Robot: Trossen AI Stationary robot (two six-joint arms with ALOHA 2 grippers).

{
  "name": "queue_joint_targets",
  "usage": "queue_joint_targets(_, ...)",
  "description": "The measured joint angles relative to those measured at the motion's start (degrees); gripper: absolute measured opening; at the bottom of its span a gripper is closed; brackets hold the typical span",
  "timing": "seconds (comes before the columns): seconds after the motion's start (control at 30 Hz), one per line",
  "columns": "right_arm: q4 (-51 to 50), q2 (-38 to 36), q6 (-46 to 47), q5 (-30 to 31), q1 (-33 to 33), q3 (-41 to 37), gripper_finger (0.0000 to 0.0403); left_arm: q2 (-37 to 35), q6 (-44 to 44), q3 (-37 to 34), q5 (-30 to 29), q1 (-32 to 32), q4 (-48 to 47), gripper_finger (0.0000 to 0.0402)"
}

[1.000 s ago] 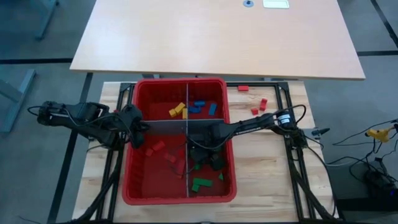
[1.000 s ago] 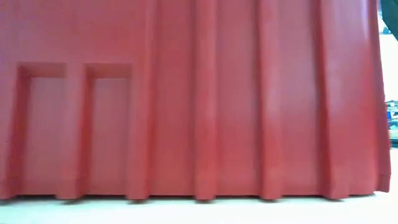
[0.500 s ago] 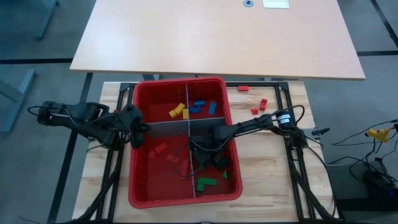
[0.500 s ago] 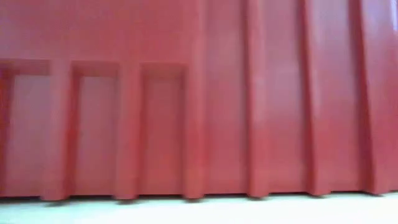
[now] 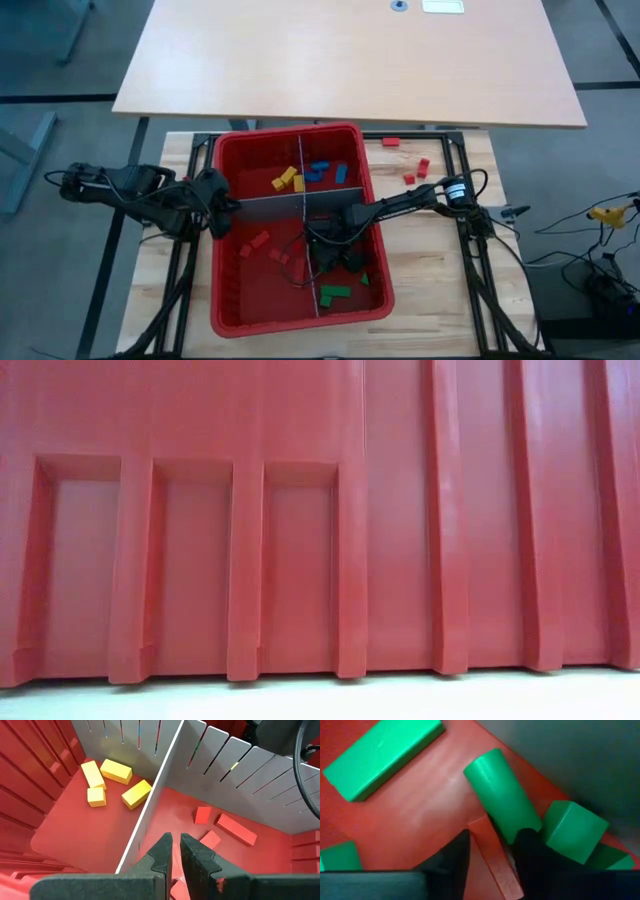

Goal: Sort blocks

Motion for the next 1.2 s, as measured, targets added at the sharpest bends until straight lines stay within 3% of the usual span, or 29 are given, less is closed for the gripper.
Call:
queue_joint_targets(0.2, -0.7, 0.4, 0.5, -0.2, -0.5, 0.0, 0.0069, 0.0, 0.0, 0.0, 0.3, 0.0, -0.1, 0.0024)
queue_joint_targets(0.4, -1.0, 0.5, 1.5, -0.7, -0.5, -0.1, 0.0051, 0.1, 0.0, 0.9, 0.3, 0.0, -1.2, 0.0024)
queue_joint_targets(0.93, -5.2, 0.5, 4.3, -3.1, -0.6, -0.1, 0.0118, 0.7, 0.1, 3.0, 0.3, 0.0, -3.5, 0.0024)
queue_joint_targets(1.2, -5.0, 0.7, 5.2, -3.7, -0.7, -0.4, 0.0123, 1.1, -0.2, 3.0, 0.3, 0.0, -3.5, 0.0024)
